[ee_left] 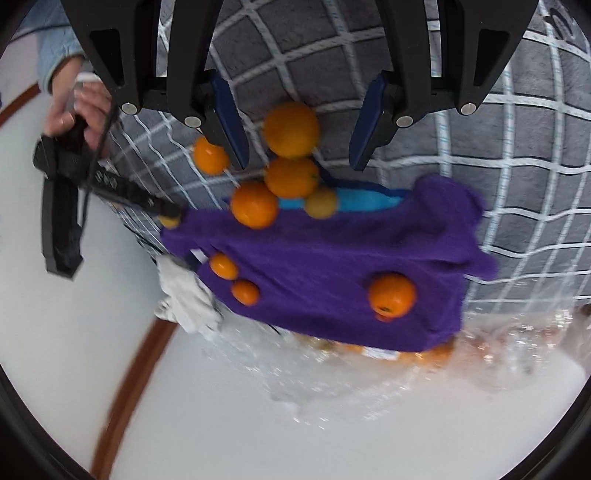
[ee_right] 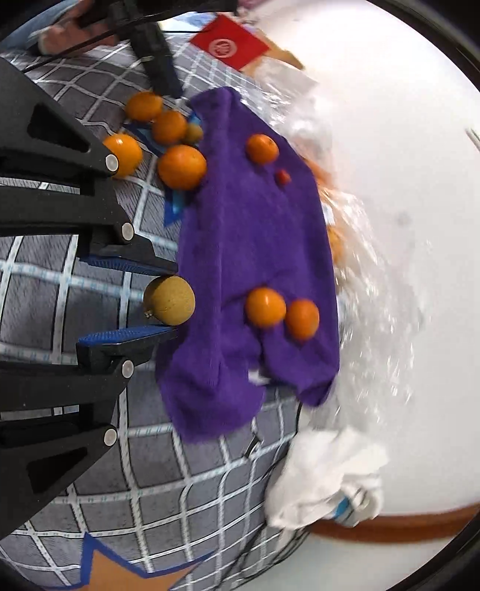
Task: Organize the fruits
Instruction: 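Grasp the yellow-green fruit with the right tool while the left tool approaches an orange, then grasp a loose orange with the left tool while the right tool holds the yellow-green fruit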
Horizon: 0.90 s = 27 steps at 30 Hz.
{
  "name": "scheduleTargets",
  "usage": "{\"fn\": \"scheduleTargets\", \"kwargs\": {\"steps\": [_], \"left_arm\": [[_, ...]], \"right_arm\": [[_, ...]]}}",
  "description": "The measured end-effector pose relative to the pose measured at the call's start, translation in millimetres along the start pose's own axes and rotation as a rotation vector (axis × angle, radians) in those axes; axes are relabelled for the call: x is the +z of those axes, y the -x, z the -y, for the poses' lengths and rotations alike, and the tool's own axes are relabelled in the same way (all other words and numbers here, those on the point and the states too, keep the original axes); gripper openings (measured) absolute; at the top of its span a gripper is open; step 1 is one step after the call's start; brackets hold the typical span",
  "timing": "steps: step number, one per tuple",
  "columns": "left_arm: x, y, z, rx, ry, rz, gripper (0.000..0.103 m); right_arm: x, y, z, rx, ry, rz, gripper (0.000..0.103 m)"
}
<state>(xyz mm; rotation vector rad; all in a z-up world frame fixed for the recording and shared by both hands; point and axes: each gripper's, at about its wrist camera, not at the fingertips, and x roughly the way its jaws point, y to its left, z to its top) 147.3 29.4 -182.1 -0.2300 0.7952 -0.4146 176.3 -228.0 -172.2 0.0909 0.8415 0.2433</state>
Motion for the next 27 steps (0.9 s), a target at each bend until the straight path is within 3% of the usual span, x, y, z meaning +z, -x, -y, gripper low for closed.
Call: {"fn": "scheduleTargets", "kwargs": {"steps": [5, 8, 10, 14, 20, 27], "left_arm": [[-3, -9, 8, 0.024, -0.028, -0.063, 0.053], [-4, -12, 7, 0.043, -0.030, -0.077, 0.045], [-4, -11, 6, 0.034, -0.026, -0.081, 0.032], [-5, -9, 4, 0.024, -0.020, -0.074, 0.032], [-4, 10, 0, -0.012, 0.004, 0.031, 0.032], [5, 26, -25, 0.070, 0.127, 0.159, 0.032]], "right_arm": [[3, -4, 2, 0.001, -0.027, 0.005, 0.027], [3, -8, -1, -0.009, -0.016, -0.001, 0.027], [3, -8, -2, -0.011, -0.011, -0.001, 0.027], [3, -6, 1, -0.002, -0.017, 0.013, 0.027], [4, 0, 4, 0.006, -0.031, 0.046, 0.027], [6, 8, 8, 0.014, -0.052, 0.094, 0.027]]}}
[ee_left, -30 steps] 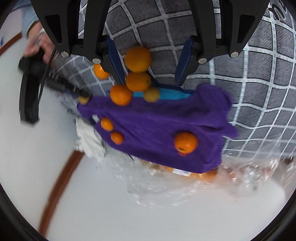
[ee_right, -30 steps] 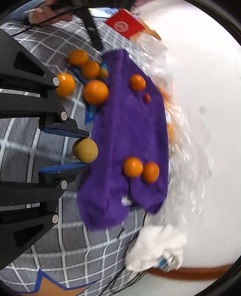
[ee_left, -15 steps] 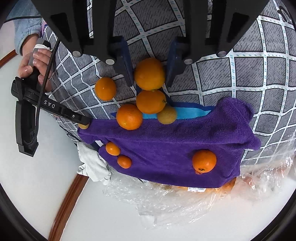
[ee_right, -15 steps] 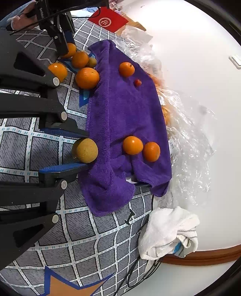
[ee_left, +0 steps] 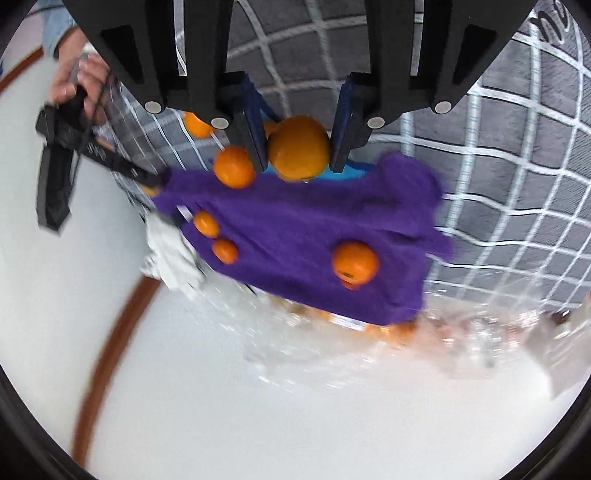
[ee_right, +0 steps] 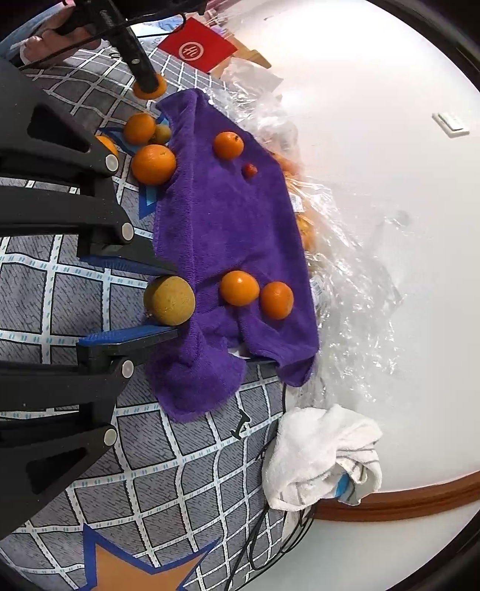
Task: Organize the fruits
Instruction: 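Grasp a loose orange with the left tool while the right tool holds the yellow-green fruit, then carry the orange and the yellow-green fruit over the purple towel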
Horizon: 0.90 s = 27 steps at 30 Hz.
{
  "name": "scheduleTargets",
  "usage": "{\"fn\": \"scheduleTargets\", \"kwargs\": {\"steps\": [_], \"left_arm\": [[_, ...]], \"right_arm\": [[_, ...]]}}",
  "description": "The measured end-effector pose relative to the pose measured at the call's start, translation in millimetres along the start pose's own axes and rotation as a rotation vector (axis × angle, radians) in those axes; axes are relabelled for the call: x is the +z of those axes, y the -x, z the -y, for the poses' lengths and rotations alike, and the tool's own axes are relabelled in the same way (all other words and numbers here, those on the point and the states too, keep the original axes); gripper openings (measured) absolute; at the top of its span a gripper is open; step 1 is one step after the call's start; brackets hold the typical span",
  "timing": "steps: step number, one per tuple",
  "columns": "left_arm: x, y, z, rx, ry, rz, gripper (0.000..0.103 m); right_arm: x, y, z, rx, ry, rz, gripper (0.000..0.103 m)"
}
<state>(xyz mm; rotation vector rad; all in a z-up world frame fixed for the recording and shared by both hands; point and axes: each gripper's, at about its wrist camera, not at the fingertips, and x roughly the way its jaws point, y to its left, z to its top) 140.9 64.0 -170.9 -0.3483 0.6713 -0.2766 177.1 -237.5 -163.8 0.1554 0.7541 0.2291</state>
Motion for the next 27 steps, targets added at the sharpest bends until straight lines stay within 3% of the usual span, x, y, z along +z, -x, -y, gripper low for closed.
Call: {"fn": "scheduleTargets", "kwargs": {"steps": [8, 20, 27], "left_arm": [[10, 5, -35, 0.053, 0.175, 0.056, 0.032], [7, 7, -23, 0.092, 0.091, 0.078, 0.032], [9, 12, -36, 0.048, 0.173, 0.090, 0.032]], "right_arm": [[3, 6, 3, 0.002, -0.025, 0.037, 0.027], [8, 17, 12, -0.016, -0.063, 0.106, 0.027], [11, 20, 16, -0.036, -0.073, 0.126, 0.027]]}}
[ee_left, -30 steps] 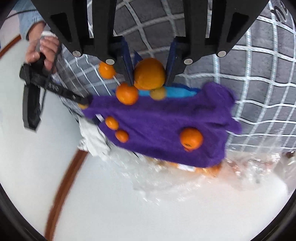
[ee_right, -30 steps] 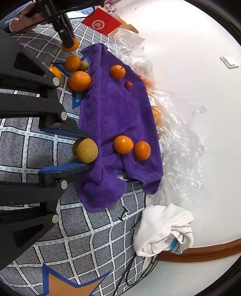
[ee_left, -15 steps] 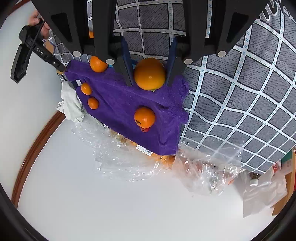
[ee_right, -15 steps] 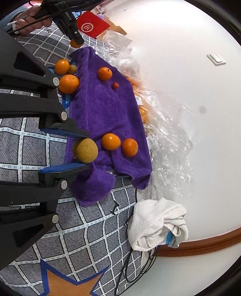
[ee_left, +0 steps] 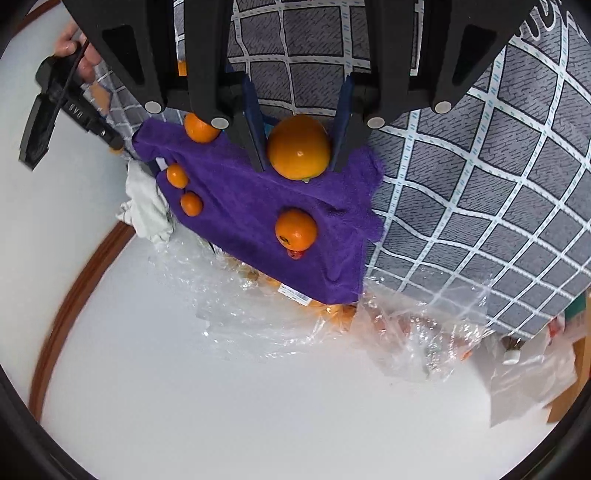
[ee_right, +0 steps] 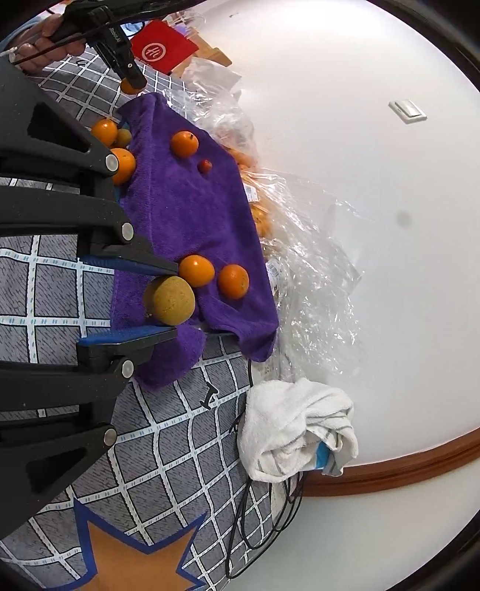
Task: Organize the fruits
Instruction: 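Carry the orange and the yellow-green fruit over the purple towel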
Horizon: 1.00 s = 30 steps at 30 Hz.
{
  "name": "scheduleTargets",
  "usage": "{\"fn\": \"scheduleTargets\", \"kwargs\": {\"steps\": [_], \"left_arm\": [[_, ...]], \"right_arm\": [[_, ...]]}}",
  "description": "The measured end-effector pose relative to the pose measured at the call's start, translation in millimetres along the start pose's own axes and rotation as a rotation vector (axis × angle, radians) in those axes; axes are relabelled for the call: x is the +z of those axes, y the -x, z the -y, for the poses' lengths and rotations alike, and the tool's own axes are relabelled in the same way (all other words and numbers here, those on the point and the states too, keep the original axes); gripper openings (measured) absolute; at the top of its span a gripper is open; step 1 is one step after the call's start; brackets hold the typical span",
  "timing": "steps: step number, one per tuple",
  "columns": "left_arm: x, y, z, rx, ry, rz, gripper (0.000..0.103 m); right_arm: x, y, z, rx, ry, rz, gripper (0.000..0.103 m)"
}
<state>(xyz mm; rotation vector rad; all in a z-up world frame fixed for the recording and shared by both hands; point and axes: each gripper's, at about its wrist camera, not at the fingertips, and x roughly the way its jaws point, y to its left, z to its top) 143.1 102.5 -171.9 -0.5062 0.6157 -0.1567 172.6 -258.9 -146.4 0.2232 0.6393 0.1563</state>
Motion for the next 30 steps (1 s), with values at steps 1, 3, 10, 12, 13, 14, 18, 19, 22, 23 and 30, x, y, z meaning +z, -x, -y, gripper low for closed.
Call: {"fn": "scheduleTargets", "kwargs": {"steps": [1, 3, 10, 12, 13, 14, 18, 19, 22, 23, 30], "left_arm": [[1, 2, -3, 0.000, 0.015, 0.009, 0.032], [3, 5, -5, 0.003, 0.030, 0.022, 0.032], [25, 43, -1, -0.070, 0.064, 0.090, 0.032], [36, 51, 7, -0.058, 0.032, 0.107, 0.032], [42, 54, 11, -0.056, 0.019, 0.115, 0.032], [47, 55, 15, -0.046, 0.006, 0.117, 0.032], [64, 45, 33, 0.047, -0.071, 0.098, 0.032], [66, 39, 36, 0.061, -0.081, 0.084, 0.032], [66, 18, 40, 0.076, -0.099, 0.029, 0.032], [65, 11, 41, 0.083, -0.105, 0.017, 0.032], [58, -43, 46, 0.167, -0.116, -0.096, 0.032]], "right_arm": [[0, 0, 0, -0.007, 0.002, 0.000, 0.027], [1, 1, 0, -0.022, 0.011, 0.007, 0.027], [25, 20, -8, -0.075, 0.079, 0.036, 0.027], [38, 24, -13, -0.076, 0.103, 0.052, 0.027], [44, 25, -14, -0.071, 0.104, 0.054, 0.027], [49, 23, -16, -0.067, 0.105, 0.050, 0.027], [63, 4, -26, -0.067, 0.126, 0.021, 0.027], [62, -3, -27, -0.058, 0.124, 0.012, 0.027], [52, -24, -23, -0.046, 0.102, -0.010, 0.027], [46, -32, -20, -0.037, 0.091, -0.024, 0.027], [30, -50, -14, -0.019, 0.097, -0.070, 0.027]]}}
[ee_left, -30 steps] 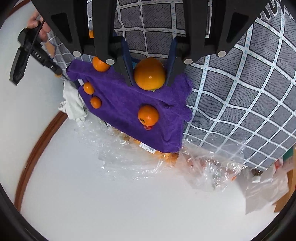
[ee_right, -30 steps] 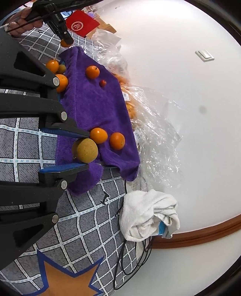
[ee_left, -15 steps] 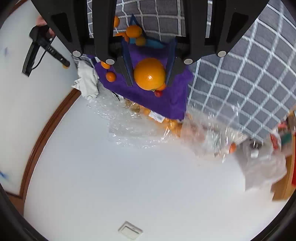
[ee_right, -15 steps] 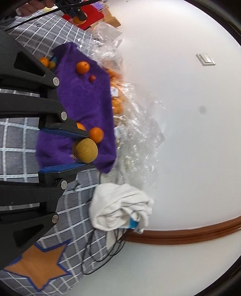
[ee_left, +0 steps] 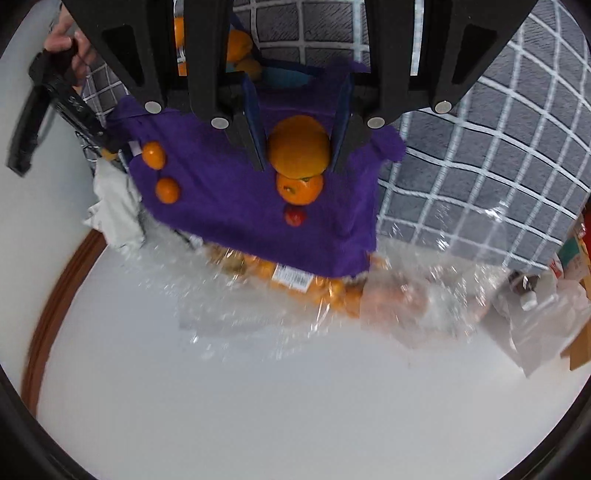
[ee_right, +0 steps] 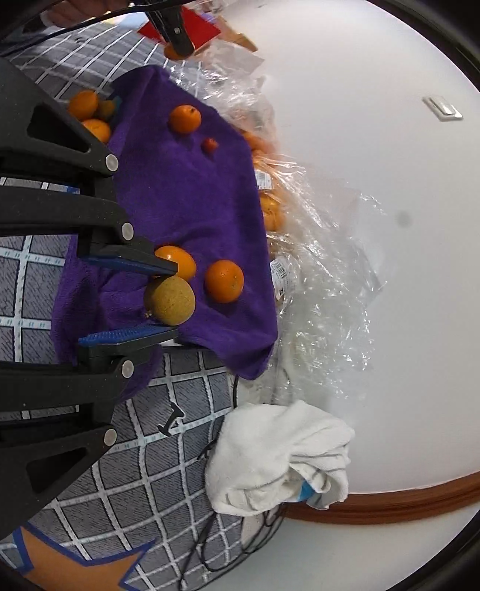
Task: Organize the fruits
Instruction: 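Carry the orange and the yellow-green fruit over the purple towel, then lower both fruits onto the towel and open both tools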
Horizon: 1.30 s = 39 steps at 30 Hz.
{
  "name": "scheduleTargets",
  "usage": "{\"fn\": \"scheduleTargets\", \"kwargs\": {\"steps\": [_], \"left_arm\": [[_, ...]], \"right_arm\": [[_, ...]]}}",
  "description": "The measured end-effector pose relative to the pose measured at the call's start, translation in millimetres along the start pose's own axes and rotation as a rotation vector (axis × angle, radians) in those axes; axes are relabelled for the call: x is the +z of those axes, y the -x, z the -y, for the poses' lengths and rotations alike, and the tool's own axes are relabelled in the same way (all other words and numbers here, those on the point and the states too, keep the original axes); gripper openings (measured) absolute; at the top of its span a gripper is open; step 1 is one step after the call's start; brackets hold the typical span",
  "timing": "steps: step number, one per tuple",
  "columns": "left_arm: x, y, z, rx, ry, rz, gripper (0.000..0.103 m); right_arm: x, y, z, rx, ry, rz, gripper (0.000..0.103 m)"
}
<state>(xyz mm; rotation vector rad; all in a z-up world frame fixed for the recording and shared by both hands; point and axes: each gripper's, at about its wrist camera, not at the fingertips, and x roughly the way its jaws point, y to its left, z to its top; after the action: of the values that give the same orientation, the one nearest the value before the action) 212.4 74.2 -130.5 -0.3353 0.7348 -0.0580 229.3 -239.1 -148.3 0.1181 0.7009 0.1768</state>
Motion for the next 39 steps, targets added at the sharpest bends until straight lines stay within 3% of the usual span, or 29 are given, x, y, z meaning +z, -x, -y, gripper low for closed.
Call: {"fn": "scheduleTargets", "kwargs": {"steps": [4, 13, 24, 29, 31, 39], "left_arm": [[-1, -23, 7, 0.002, -0.008, -0.042, 0.032], [-12, -31, 16, 0.053, -0.091, 0.013, 0.032], [-10, -44, 12, 0.059, -0.100, -0.052, 0.032], [-12, -48, 16, 0.074, -0.124, -0.053, 0.032], [-13, -49, 17, 0.079, -0.132, -0.046, 0.032], [-14, -45, 14, 0.058, -0.114, -0.033, 0.035]], "right_arm": [[-2, -5, -1, 0.021, 0.001, -0.030, 0.027], [-7, -17, -4, 0.007, 0.023, -0.071, 0.027], [-9, -23, -10, 0.007, 0.041, -0.101, 0.028], [-8, -21, -12, 0.030, 0.034, -0.104, 0.049], [-8, -20, -18, 0.019, 0.060, -0.102, 0.063], [-8, -9, -25, -0.041, 0.087, -0.043, 0.078]]}}
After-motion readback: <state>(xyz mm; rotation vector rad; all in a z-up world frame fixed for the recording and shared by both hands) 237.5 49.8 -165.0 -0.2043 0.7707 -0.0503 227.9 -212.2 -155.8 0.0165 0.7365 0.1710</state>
